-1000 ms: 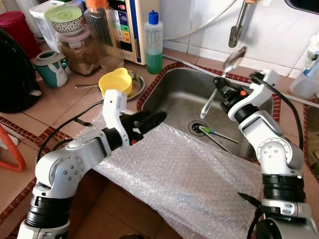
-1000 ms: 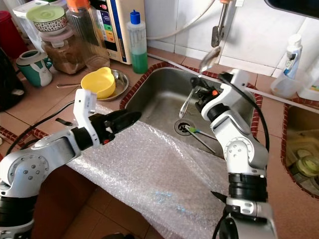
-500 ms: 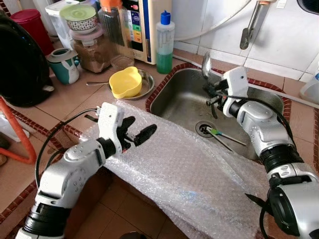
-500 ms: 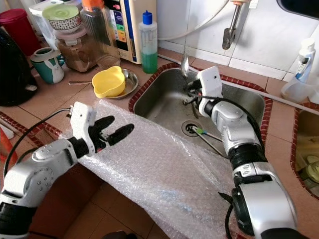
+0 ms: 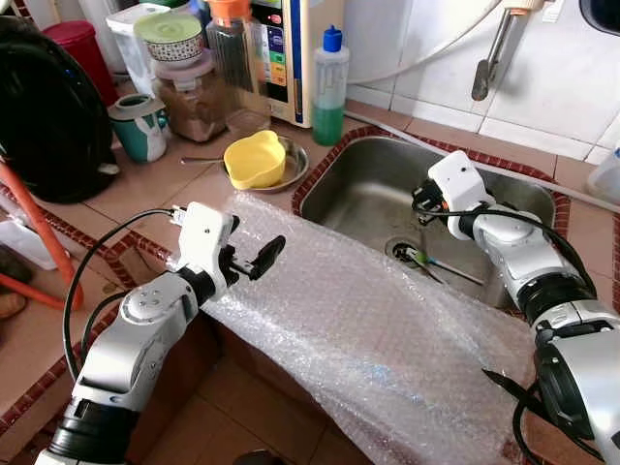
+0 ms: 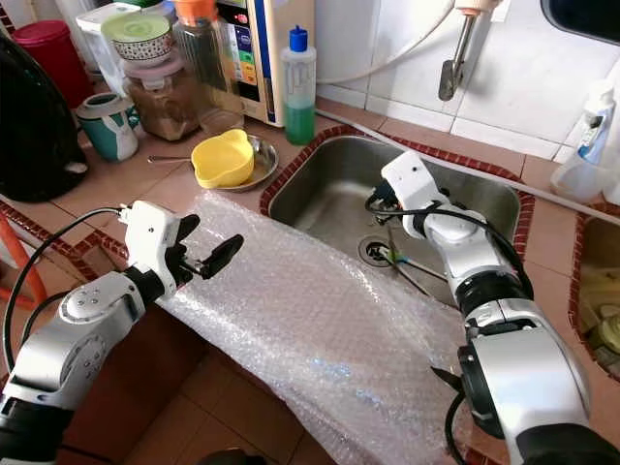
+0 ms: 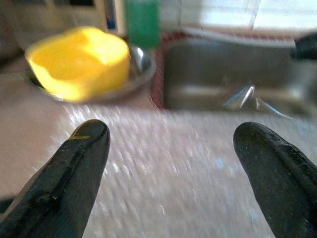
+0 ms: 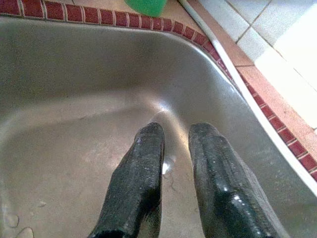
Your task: Kitchen organization
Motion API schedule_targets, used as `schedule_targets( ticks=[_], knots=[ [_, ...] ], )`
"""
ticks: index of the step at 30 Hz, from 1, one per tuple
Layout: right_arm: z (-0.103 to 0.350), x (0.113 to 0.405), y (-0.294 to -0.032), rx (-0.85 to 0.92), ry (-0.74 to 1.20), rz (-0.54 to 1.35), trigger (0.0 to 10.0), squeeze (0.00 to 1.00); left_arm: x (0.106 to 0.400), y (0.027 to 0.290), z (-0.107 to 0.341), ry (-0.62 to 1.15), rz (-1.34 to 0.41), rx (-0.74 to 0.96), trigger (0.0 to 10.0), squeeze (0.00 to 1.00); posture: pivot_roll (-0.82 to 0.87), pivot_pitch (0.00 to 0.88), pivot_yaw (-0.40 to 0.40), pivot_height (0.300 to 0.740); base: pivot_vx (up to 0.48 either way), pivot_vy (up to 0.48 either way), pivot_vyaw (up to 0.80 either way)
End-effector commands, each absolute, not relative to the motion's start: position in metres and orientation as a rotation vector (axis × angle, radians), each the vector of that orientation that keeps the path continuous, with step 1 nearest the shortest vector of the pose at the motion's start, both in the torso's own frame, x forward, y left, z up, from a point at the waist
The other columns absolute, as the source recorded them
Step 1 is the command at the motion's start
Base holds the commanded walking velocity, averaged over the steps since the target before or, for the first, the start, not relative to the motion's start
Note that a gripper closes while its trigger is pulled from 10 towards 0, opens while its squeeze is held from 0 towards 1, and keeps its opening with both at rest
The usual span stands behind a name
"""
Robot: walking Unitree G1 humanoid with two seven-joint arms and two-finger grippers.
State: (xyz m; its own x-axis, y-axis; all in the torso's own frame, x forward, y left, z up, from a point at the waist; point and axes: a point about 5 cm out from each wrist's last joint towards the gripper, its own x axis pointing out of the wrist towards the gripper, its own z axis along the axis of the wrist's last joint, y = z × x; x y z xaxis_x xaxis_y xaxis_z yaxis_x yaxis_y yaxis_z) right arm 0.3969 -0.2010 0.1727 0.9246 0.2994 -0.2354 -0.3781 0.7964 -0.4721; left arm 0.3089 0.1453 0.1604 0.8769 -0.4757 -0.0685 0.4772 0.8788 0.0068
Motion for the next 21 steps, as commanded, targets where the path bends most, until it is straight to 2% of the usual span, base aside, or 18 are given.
schedule_targets(
  ticks=[1,12,16,21],
  knots=[
    [0.182,0.400,-0.200,-0.542,0.127,0.363,10.0,1.00,0.313,0.150,0.168,0.036,-0.458,0.024,10.0,0.00,0.10,0.021,0.043,0.740,0.000,0.000,0.00],
    [0.180,0.399,-0.208,-0.494,0.119,0.319,10.0,1.00,0.320,0.157,0.170,0.038,-0.416,-0.004,10.0,0.00,0.09,0.034,0.054,0.740,0.000,0.000,0.00],
    [0.192,0.401,-0.208,-0.406,0.064,0.304,10.0,1.00,0.324,0.163,0.169,0.033,-0.352,0.020,10.0,0.00,0.08,0.041,0.056,0.740,0.000,0.000,0.00],
    [0.209,0.401,-0.199,-0.220,-0.062,0.357,10.0,1.00,0.341,0.190,0.177,-0.012,-0.182,0.107,10.0,0.00,0.06,0.065,0.055,0.740,0.000,0.000,0.00]
  ],
)
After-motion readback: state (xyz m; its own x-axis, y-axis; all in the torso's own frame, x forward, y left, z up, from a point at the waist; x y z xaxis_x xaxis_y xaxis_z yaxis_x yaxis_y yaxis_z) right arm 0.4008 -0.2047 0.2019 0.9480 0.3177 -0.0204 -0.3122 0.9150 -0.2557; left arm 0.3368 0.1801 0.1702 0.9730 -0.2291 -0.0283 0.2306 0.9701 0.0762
